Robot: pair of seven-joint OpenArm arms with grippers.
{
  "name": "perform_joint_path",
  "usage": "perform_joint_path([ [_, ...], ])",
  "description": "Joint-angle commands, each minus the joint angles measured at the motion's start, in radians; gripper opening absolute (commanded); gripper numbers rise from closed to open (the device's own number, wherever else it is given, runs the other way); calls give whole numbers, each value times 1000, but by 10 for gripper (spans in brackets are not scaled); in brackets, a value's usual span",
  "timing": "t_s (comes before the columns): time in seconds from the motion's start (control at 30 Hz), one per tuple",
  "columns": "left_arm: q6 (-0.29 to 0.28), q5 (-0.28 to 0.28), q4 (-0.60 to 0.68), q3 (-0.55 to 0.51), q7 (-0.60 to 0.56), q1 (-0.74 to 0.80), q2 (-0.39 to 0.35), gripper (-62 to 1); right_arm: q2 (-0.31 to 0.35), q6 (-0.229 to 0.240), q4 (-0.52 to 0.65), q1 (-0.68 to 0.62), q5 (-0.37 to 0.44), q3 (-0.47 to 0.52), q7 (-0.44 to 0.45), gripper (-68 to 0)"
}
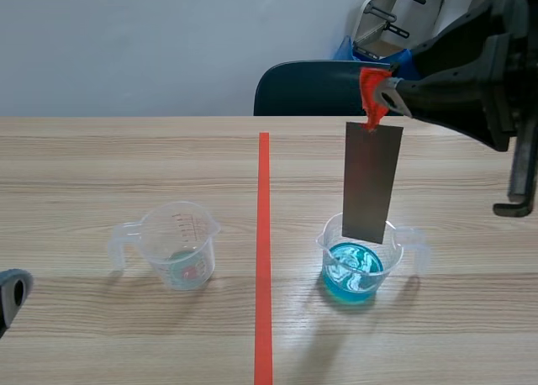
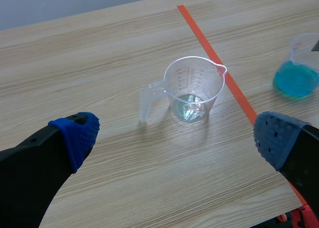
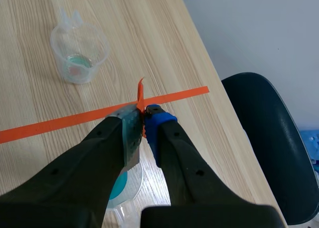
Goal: Do the redox reaction experiment
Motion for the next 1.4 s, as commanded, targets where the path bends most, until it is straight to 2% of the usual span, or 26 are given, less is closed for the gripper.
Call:
perform_joint_path([
  [0.0,-2,-6,9,-3,-14,0,2,14,5,2,3,2,6,21,11,-667],
  [0.1,-2,-6,9,-3,-14,0,2,14,3,19,3,-8,6,33,18,-667],
  [1.37,-2,-6,9,-3,-14,0,2,14,3,20,3,-7,2,33,25,-667],
])
